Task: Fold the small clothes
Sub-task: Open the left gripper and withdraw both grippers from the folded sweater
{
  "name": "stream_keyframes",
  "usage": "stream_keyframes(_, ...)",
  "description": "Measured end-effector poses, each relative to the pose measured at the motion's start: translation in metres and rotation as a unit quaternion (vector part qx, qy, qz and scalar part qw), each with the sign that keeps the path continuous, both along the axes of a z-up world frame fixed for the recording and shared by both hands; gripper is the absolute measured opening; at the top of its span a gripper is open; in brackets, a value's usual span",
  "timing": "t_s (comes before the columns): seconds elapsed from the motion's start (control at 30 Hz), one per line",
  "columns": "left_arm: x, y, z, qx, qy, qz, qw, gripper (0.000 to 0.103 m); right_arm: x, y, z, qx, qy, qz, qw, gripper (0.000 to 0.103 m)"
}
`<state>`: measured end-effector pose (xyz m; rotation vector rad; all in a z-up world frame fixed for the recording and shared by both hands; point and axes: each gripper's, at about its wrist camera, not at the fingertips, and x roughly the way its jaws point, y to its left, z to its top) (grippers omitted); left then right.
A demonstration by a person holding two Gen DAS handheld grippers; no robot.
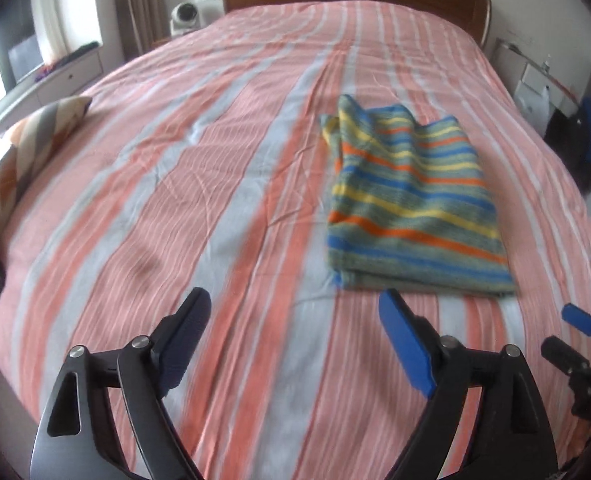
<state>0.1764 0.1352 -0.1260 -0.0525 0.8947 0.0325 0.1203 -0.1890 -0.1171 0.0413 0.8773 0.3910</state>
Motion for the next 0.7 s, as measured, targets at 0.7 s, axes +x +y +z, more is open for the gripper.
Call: stream_keyframes(0.7, -0.018, -0.028, 0.009, 0.080, -0.028, -0.016, 0.9963, 0.089, -0.030, -0.004, 0.003, -0.032, -0.002, -0.063, 0.998, 0.086)
